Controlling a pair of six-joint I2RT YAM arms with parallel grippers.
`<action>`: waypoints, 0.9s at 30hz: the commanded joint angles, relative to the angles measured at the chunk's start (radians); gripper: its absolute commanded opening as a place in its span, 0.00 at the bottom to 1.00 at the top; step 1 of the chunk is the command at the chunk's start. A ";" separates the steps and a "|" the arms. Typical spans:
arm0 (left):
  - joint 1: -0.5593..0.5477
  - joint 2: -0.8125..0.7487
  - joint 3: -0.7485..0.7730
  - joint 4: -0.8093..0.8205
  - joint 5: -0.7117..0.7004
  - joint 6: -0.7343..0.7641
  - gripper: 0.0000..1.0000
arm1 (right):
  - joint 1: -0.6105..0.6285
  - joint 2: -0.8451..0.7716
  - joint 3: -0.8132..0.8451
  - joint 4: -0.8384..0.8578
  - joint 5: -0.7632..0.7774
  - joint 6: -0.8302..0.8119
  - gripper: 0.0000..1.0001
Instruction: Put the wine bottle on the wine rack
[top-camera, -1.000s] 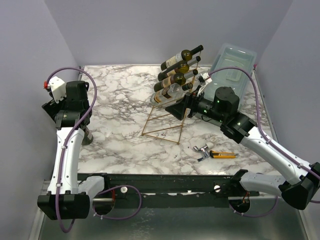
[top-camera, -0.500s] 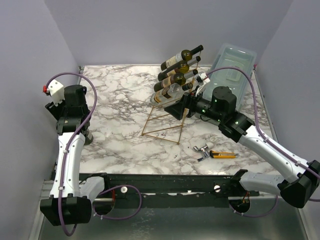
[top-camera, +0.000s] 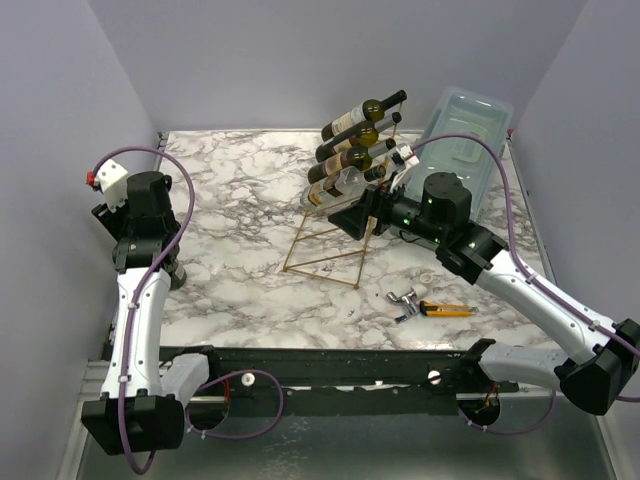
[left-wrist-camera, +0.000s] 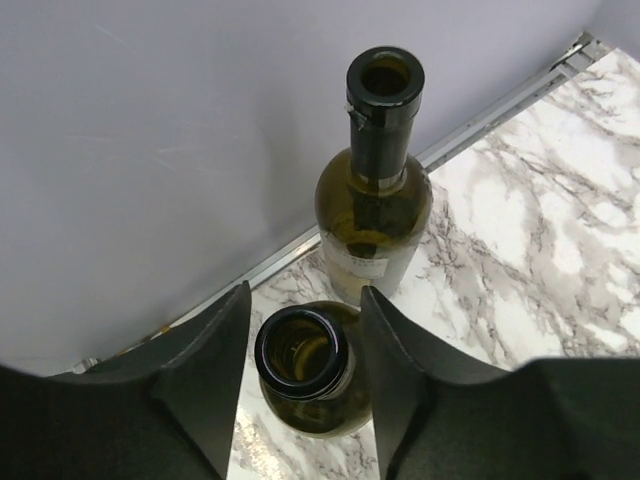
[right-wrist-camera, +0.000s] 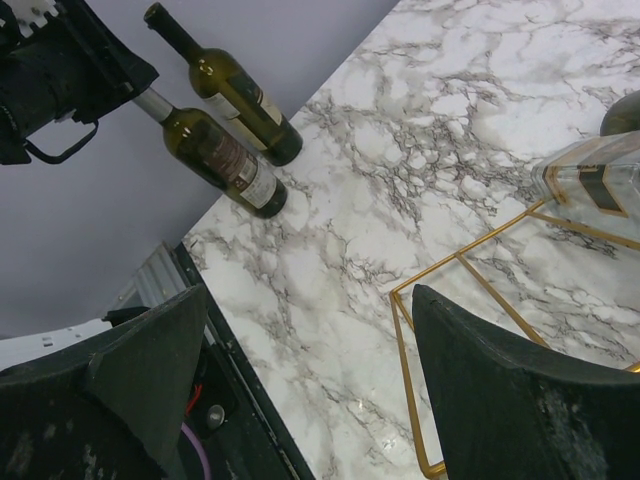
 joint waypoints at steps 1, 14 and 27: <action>0.013 -0.025 -0.044 0.023 0.014 0.013 0.52 | 0.004 0.014 0.012 -0.008 0.008 0.011 0.87; 0.024 -0.034 -0.007 0.032 0.128 0.063 0.12 | 0.004 0.032 0.019 -0.007 0.001 0.015 0.87; 0.022 -0.054 0.128 0.005 0.651 0.125 0.00 | 0.004 0.107 0.073 0.015 -0.001 0.007 0.87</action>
